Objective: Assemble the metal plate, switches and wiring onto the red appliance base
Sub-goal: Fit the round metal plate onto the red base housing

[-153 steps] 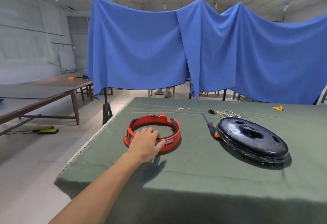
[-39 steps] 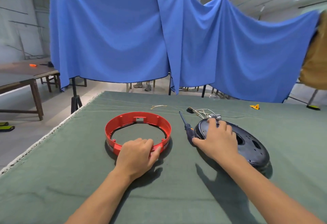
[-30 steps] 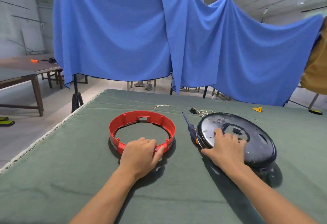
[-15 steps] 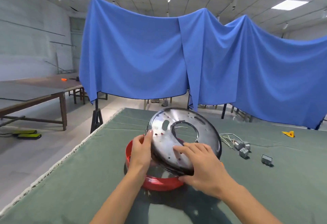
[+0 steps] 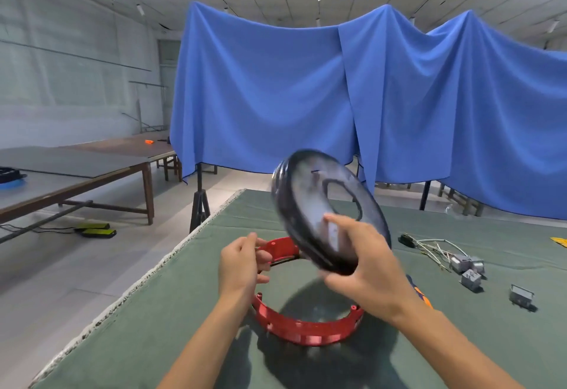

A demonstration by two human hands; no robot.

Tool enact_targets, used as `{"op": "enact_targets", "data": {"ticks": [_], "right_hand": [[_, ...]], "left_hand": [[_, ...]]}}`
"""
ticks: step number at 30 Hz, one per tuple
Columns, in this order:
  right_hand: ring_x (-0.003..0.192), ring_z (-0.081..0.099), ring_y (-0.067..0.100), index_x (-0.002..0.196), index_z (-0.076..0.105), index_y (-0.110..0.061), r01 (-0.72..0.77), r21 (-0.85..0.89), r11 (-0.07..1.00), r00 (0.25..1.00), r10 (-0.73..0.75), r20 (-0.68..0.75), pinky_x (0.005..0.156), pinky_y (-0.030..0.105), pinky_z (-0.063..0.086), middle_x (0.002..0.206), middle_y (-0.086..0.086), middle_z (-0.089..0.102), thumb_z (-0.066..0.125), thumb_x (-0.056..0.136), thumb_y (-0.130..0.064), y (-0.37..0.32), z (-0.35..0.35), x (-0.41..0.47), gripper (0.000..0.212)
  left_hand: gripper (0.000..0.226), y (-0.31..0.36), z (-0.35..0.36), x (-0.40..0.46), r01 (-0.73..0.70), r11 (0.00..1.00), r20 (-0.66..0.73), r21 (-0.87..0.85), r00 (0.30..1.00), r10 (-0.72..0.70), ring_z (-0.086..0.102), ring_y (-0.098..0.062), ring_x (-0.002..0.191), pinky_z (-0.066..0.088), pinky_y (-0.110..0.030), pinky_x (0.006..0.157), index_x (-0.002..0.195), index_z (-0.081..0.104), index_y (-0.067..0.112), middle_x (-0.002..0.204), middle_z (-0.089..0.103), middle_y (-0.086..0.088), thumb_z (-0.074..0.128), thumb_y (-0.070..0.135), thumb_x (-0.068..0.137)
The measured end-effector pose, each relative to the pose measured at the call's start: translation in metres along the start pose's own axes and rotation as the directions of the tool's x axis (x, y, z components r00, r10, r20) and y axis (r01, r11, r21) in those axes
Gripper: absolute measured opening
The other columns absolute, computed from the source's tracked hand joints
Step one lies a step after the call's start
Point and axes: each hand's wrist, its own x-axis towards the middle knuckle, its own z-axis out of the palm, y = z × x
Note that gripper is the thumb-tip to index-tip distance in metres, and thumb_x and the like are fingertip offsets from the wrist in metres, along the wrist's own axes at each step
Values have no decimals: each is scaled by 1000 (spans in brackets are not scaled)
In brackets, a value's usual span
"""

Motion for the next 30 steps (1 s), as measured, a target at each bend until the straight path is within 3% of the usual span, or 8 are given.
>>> {"op": "enact_targets", "data": {"ticks": [2,5,9,13,15,19,22,30], "right_hand": [[96,59,4,122,49,-44,-77,407,910,973,157,-167,83,10,43,103,-14,64,81,63,-24,-11,-3,8,70],[85,68,12,121,53,-23,-46,896,442,866,464,-185,70,18,53,92,-2,72,76,67,-14,-22,-6,19,59],[95,63,28,105,54,-9,-110,987,-116,760,631,159,87,38,54,101,17,63,62,76,-25,-10,-4,22,34],[101,61,40,117,55,10,-206,938,-280,661,667,344,99,48,44,109,32,60,38,83,-29,3,12,4,54],[97,63,37,112,59,8,-282,930,-234,608,707,362,88,43,49,105,26,65,38,84,-27,9,19,-2,49],[58,46,22,69,52,-11,-605,772,192,470,869,153,53,29,34,62,6,52,50,86,-11,20,27,-6,17],[69,52,21,75,54,-17,-627,670,397,539,842,5,64,35,41,73,4,58,56,88,-12,28,27,-7,15],[78,54,25,89,58,-10,-612,571,547,584,800,-140,73,36,44,83,9,62,51,96,-11,57,29,-11,10]], "left_hand": [[24,-6,-5,1,-81,989,-70,121,993,90,61,-19,64,50,-31,53,73,67,9,65,66,-5,53,14,91],[19,-3,-8,4,-43,988,-67,148,996,54,60,-26,79,49,-40,74,77,63,13,83,67,-9,53,18,92],[20,14,-7,0,50,994,46,99,997,-55,61,-20,68,50,-33,60,86,52,22,86,67,-8,43,35,100],[22,22,-14,-4,148,989,95,14,984,-149,62,-22,54,54,-33,44,103,57,10,79,61,-12,50,30,97],[20,20,-16,-5,89,994,21,66,996,-91,59,-25,57,56,-38,45,107,59,5,80,60,-16,51,19,96],[22,12,-21,-9,-147,974,-53,173,986,158,67,-27,87,55,-50,80,110,64,13,95,71,-8,48,17,95],[28,10,-21,-12,-262,940,7,216,964,267,65,-17,100,53,-42,89,119,63,15,109,70,-2,44,17,98],[31,7,-13,-5,-313,931,38,190,950,311,65,-25,97,52,-50,88,109,67,23,100,71,-2,41,34,100]]}}
